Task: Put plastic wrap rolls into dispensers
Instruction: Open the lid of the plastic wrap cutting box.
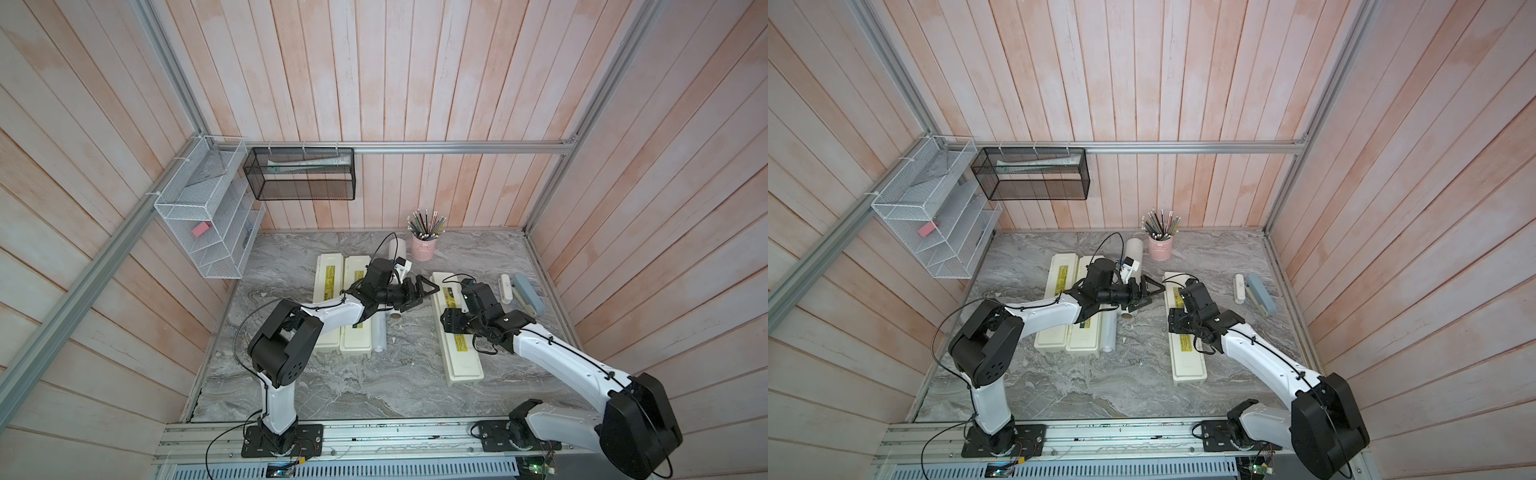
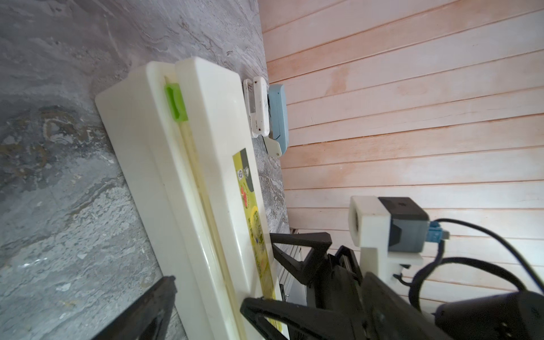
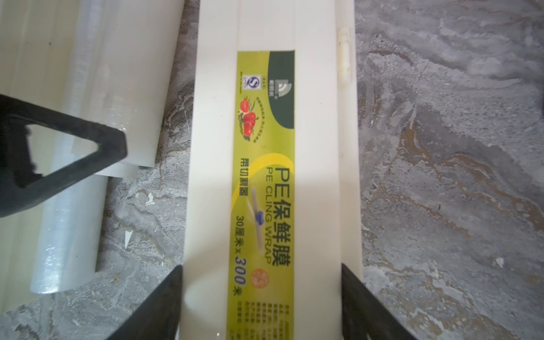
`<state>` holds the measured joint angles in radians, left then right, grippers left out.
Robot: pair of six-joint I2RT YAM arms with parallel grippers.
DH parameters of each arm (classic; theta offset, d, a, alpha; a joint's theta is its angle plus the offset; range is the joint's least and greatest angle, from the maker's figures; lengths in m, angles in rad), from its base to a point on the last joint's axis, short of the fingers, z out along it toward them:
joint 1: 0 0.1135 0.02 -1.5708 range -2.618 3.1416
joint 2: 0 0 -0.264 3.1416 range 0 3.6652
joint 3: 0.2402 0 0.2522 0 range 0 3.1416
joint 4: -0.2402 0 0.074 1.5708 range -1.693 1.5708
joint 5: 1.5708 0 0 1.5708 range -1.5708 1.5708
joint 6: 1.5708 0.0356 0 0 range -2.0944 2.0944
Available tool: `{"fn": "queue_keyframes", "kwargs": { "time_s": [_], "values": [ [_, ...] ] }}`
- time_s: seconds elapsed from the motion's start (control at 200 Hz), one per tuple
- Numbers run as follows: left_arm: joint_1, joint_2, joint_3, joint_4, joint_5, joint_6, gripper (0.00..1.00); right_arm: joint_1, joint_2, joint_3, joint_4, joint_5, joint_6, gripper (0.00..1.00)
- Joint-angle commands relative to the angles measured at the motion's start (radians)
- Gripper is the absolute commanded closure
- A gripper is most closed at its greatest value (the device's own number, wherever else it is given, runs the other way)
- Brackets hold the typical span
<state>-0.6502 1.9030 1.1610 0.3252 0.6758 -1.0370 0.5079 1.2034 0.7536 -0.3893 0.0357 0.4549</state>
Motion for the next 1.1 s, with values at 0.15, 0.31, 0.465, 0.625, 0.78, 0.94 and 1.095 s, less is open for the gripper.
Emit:
{"fn": "queue_keyframes", "kwargs": {
  "time_s": [0.15,0.31,0.465,0.625,0.78,0.94,1.095],
  "values": [
    [-0.022,0.067,0.05,0.15,-0.006,-0.08,0.0,-0.055,-0.042,-0.012,0.12,-0.107,-0.044,0.37],
    [-0.035,0.107,0.064,0.208,-0.002,-0.125,0.0,-0.071,-0.034,-0.02,0.145,-0.135,-0.041,0.37],
    [-0.051,0.138,0.088,0.218,-0.018,-0.141,0.0,-0.081,-0.031,-0.026,0.175,-0.156,-0.037,0.36],
    [-0.063,0.172,0.113,0.243,-0.022,-0.168,0.0,-0.086,-0.012,-0.02,0.192,-0.167,-0.041,0.36],
    [-0.081,0.195,0.137,0.257,-0.02,-0.193,0.0,-0.092,0.01,-0.006,0.2,-0.167,-0.035,0.34],
    [-0.104,0.195,0.135,0.314,-0.015,-0.248,0.0,-0.103,0.016,0.029,0.133,-0.149,-0.027,0.1],
    [-0.123,0.192,0.148,0.335,-0.013,-0.282,0.0,-0.103,-0.049,0.084,-0.047,-0.069,-0.002,0.06]
  ]
}}
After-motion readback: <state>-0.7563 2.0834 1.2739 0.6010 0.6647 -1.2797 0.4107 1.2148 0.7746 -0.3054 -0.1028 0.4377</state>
